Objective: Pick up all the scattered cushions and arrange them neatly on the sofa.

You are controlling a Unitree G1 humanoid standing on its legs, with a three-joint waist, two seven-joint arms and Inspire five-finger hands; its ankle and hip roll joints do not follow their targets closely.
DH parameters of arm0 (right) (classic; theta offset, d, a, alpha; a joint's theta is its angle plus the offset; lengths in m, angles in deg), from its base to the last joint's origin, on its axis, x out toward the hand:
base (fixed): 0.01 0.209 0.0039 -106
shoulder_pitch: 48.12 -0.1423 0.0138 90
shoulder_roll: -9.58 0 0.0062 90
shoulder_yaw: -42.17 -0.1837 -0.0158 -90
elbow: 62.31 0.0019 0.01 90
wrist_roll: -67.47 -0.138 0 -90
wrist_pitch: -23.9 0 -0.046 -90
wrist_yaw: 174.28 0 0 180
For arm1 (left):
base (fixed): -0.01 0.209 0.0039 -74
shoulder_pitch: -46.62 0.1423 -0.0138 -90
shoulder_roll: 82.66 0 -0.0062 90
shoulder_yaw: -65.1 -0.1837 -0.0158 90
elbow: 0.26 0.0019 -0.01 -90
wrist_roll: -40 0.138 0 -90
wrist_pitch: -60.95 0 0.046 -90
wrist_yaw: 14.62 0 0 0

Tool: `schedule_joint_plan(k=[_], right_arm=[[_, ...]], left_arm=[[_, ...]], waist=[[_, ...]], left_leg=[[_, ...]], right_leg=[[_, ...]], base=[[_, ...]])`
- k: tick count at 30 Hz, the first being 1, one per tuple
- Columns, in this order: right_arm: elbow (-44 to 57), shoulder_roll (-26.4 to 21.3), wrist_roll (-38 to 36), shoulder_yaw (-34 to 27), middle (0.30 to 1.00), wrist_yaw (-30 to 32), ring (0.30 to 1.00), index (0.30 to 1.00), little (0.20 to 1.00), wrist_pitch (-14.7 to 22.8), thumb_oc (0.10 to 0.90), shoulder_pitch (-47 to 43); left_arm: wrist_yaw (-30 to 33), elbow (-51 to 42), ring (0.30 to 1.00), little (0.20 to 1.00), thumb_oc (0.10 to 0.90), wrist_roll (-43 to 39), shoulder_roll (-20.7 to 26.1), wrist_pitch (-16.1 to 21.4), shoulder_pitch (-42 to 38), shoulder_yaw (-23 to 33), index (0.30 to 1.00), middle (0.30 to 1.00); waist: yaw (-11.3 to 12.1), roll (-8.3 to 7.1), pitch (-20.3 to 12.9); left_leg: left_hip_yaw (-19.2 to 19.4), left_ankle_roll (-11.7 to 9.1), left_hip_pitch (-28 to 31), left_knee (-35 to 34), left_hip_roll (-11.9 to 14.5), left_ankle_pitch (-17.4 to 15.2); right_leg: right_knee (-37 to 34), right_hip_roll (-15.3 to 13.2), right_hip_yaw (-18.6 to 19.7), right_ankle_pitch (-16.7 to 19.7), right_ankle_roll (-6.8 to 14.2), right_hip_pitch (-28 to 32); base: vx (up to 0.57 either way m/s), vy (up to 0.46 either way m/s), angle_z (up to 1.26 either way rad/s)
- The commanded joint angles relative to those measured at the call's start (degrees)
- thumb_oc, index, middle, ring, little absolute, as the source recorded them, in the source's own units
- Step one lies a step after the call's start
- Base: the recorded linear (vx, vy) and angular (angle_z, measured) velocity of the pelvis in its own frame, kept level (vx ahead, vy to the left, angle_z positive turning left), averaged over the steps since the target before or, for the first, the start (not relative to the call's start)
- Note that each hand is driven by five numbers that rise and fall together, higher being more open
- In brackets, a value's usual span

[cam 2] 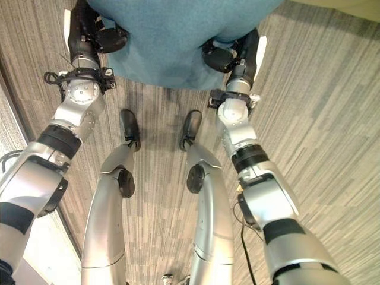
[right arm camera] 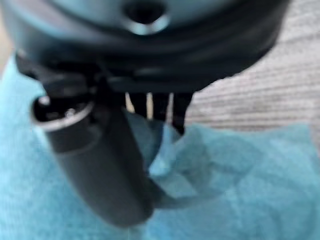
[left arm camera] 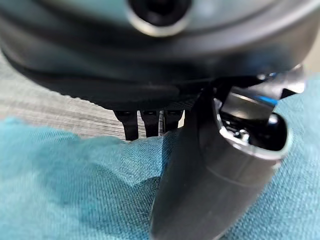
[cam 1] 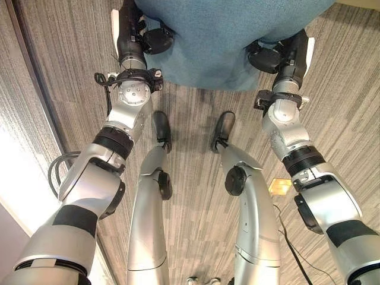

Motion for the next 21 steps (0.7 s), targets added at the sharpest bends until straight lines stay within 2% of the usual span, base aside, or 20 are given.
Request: schedule_joint_plan(k=[1, 6, 11, 14, 15, 17, 19, 20, 21], right_arm=[[10.5, 5.9, 2.6, 5.3, 0.3, -5.5, 0.3, 0.3, 0.3, 8.0, 0.4, -4.2], [12.8, 5.3, 3.6, 3.4, 0.3, -6.1, 0.3, 0.3, 0.3, 8.4, 0.4, -1.7], [17.1, 5.7, 3.9, -0.1, 0.3, -7.0, 0.3, 0.3, 0.3, 9.2, 0.4, 4.4], [22.1, 6.2, 4.9, -2.0, 0.3, -8.9, 0.3, 0.3, 0.3, 9.4, 0.4, 11.8], [22.2, 6.2, 5.0, -2.0, 0.3, -8.8, 0.3, 0.3, 0.3, 9.3, 0.4, 12.1], [26.3, 6.4, 6.2, -3.3, 0.3, -10.3, 0.3, 0.3, 0.3, 9.5, 0.4, 18.9], [26.6, 6.4, 6.3, -3.4, 0.3, -10.3, 0.3, 0.3, 0.3, 9.4, 0.4, 19.3], [28.8, 6.8, 7.1, -3.9, 0.3, -11.2, 0.3, 0.3, 0.3, 9.5, 0.4, 23.5], [29.0, 6.8, 7.2, -3.9, 0.3, -11.2, 0.3, 0.3, 0.3, 9.4, 0.4, 23.8]], left_arm=[[-2.0, -9.8, 0.3, 0.3, 0.4, 1.8, -4.1, 8.7, 1.4, 1.3, 0.3, 0.3], [-2.8, -12.1, 0.3, 0.3, 0.4, 3.2, -3.4, 8.9, 5.0, 2.7, 0.3, 0.3], [-4.2, -17.4, 0.3, 0.3, 0.4, 4.7, -5.2, 9.4, 12.0, 5.2, 0.3, 0.3], [-5.8, -22.4, 0.3, 0.3, 0.4, 5.8, -7.8, 9.7, 19.3, 6.5, 0.3, 0.3], [-5.7, -22.6, 0.3, 0.3, 0.4, 5.9, -7.8, 9.6, 19.6, 6.5, 0.3, 0.3], [-7.4, -26.4, 0.3, 0.3, 0.4, 7.4, -9.4, 9.9, 25.9, 6.2, 0.3, 0.3], [-7.3, -26.6, 0.3, 0.3, 0.4, 7.5, -9.4, 9.9, 26.2, 6.2, 0.3, 0.3], [-8.2, -28.5, 0.3, 0.3, 0.4, 8.5, -10.2, 9.9, 29.4, 6.1, 0.3, 0.3], [-8.2, -28.6, 0.3, 0.3, 0.4, 8.5, -10.3, 9.9, 29.6, 6.0, 0.3, 0.3]], waist=[[-1.8, 2.09, -6.0], [-1.4, 2.96, -8.5], [-1.3, 3.01, -9.0], [-1.4, 2.77, -9.1], [-1.4, 2.76, -9.0], [-1.4, 2.4, -9.4], [-1.4, 2.35, -9.1], [-1.3, 2.07, -9.8], [-1.3, 2.04, -9.6]], left_leg=[[-0.3, 0.6, 2.1, 2.9, -1.5, -7.6], [-0.3, 0.8, 4.0, -1.2, -1.3, -6.6], [-0.4, 0.7, 12.8, -8.7, -1.8, -5.0], [-1.1, 0.2, 21.7, -15.1, -2.0, -4.0], [-1.1, 0.2, 22.2, -15.5, -2.1, -3.9], [-1.6, -0.7, 29.2, -19.9, -2.1, -3.2], [-1.7, -0.7, 29.9, -20.4, -2.1, -3.1], [-1.8, -1.2, 34.1, -22.9, -2.3, -2.7], [-1.8, -1.2, 34.6, -23.2, -2.3, -2.6]], right_leg=[[-5.5, 4.1, 4.0, 1.2, 8.2, 4.3], [-9.0, 4.4, 3.0, 2.0, 8.3, 6.4], [-14.2, 4.5, 2.3, 2.9, 8.4, 14.1], [-19.3, 4.3, 2.1, 4.1, 8.8, 21.9], [-19.6, 4.3, 2.1, 4.2, 8.8, 22.4], [-24.3, 3.8, 1.7, 5.3, 9.0, 29.0], [-24.6, 3.8, 1.7, 5.4, 9.0, 29.7], [-27.1, 3.4, 1.2, 5.8, 9.0, 33.6], [-27.3, 3.4, 1.2, 5.8, 9.0, 34.1]], base=[[0.0, 0.0, 0.0], [-0.03, 0.022, 0.0], [-0.05, 0.007, 0.04], [-0.05, 0.012, 0.13], [-0.02, -0.013, 0.04], [0.0, -0.011, -0.02], [0.01, -0.015, -0.01], [0.02, -0.03, -0.02], [0.05, -0.071, -0.02]])
